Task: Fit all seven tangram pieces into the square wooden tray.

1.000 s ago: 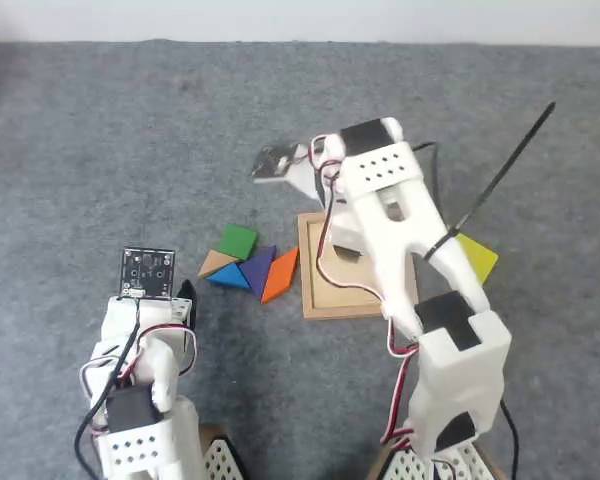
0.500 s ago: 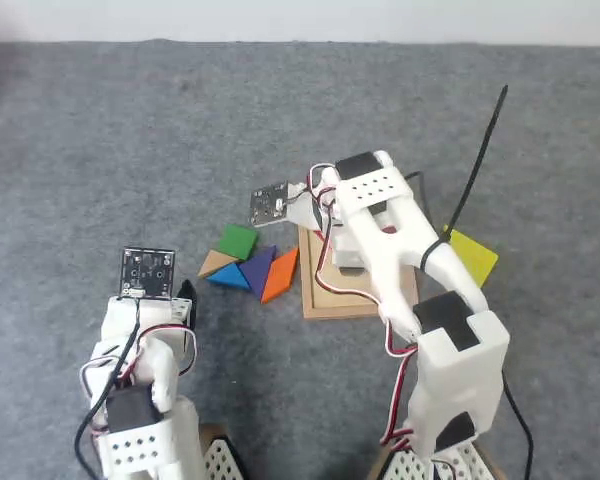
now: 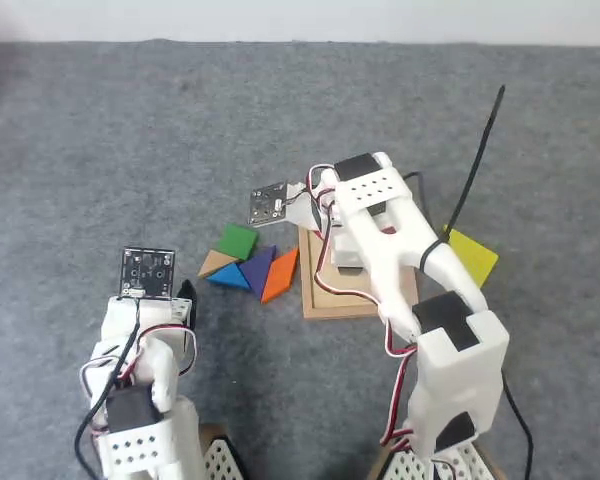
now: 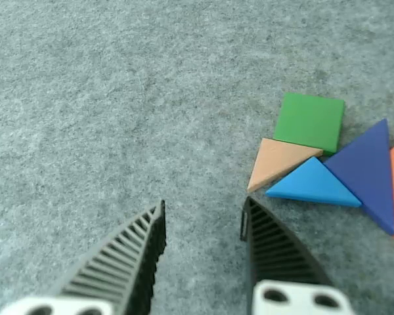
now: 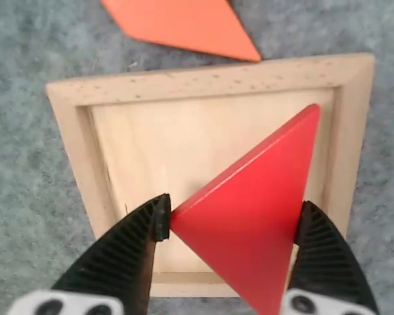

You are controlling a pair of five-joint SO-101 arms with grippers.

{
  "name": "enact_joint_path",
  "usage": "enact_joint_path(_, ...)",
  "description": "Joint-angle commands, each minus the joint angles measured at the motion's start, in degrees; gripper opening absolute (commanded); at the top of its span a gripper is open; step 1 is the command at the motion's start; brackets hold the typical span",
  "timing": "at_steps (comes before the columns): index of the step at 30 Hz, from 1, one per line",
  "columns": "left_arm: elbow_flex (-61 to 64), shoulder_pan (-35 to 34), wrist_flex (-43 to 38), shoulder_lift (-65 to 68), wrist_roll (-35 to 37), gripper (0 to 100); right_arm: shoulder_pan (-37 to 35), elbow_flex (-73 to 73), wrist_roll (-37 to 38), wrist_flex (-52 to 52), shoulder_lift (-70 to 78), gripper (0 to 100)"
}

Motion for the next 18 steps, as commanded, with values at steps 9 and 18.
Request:
enact_joint_path(9,-0.22,-0.26,-0.79,-0.62,-0.53,18,0.40,-0.62,-0.26,-1.54,-0.92,52.3)
enact_joint_path(18,-0.22,-0.26,-0.79,-0.62,-0.53,18,5.58,-1.67,-3.08,3.38,-7.52,52.2)
